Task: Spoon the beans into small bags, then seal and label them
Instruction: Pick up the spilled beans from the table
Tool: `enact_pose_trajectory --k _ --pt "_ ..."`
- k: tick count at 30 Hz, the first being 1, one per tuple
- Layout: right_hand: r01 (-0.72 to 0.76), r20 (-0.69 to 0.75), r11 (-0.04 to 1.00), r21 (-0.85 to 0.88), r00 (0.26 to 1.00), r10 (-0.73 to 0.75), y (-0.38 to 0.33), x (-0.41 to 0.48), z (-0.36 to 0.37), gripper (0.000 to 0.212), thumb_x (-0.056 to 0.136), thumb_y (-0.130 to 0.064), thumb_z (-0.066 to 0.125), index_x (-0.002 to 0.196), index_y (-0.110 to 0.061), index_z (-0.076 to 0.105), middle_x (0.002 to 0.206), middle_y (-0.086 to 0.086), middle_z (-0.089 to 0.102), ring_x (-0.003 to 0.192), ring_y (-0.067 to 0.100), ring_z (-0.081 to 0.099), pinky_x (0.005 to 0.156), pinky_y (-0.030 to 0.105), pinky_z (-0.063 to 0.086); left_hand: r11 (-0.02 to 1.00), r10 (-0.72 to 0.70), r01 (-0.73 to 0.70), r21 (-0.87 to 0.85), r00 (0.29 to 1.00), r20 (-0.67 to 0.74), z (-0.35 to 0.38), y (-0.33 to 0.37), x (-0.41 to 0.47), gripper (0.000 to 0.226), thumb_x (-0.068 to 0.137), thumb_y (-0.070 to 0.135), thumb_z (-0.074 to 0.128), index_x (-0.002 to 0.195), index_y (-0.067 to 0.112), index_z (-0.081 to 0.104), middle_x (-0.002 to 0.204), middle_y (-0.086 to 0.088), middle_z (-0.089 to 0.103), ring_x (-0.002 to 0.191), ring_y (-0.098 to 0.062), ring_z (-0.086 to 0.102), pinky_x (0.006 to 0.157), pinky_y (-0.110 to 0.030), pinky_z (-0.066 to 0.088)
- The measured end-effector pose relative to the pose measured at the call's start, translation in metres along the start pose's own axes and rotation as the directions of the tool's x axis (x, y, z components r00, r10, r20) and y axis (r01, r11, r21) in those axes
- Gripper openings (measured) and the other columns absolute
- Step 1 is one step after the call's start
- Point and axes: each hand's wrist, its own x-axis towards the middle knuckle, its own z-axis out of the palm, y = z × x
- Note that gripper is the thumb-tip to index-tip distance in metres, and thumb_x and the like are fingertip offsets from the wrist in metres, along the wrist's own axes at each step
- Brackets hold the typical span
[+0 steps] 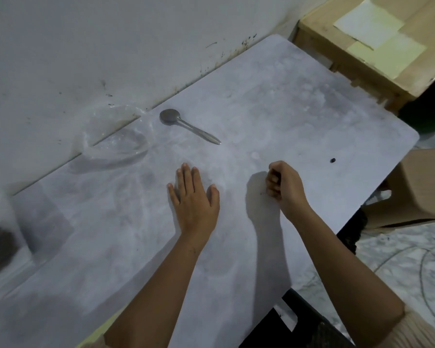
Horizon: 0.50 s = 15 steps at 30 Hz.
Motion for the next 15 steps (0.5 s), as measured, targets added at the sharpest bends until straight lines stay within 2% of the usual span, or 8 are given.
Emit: enact_pose_trajectory --k 4,8,11,15 --pt "-0.047 -0.027 0.943 0.328 0.998 0.059 -0.007 -0.005 -0.034 0.023 0.086 -0.005 0.039 0.065 -0.012 0.044 0.052 0.000 0.046 0.042 0.011 0.025 0.036 0.020 0.018 0.993 0.118 -0.117 -0.033 0.992 0.036 0.008 0.033 0.000 0.065 0.090 0.042 0.022 0.141 0.005 0.037 0.153 -0.012 0.028 0.143 -0.025 0.022 0.116 -0.048 0.009" --pt "-0.039 -0.034 0.881 0.471 0.997 0.062 -0.015 -0.001 -0.066 0.021 0.086 -0.004 0.035 0.069 -0.009 0.046 0.059 0.002 0.052 0.038 0.010 0.028 0.033 0.018 0.021 0.985 0.170 -0.168 -0.039 0.983 0.064 0.020 0.070 0.002 0.066 0.088 0.042 0.022 0.141 0.006 0.038 0.153 -0.012 0.026 0.144 -0.024 0.021 0.115 -0.049 0.004" --pt "-0.043 -0.048 0.877 0.479 0.996 0.075 -0.020 0.006 -0.088 0.020 0.086 -0.008 0.038 0.068 -0.010 0.046 0.059 0.000 0.049 0.039 0.010 0.026 0.033 0.019 0.018 0.981 0.190 -0.186 -0.049 0.978 0.083 0.029 0.092 0.006 0.065 0.089 0.042 0.022 0.143 0.008 0.035 0.155 -0.011 0.022 0.145 -0.022 0.016 0.115 -0.050 0.001" --pt "-0.029 -0.109 0.953 0.301 0.992 0.065 -0.026 0.017 -0.117 0.026 0.095 -0.015 0.038 0.071 -0.013 0.049 0.059 -0.003 0.043 0.040 0.008 0.024 0.035 0.020 0.017 0.978 0.209 -0.203 -0.057 0.969 0.132 0.040 0.120 0.015 0.062 0.091 0.038 0.030 0.145 0.009 0.030 0.157 -0.010 0.016 0.146 -0.021 0.009 0.114 -0.049 -0.005"
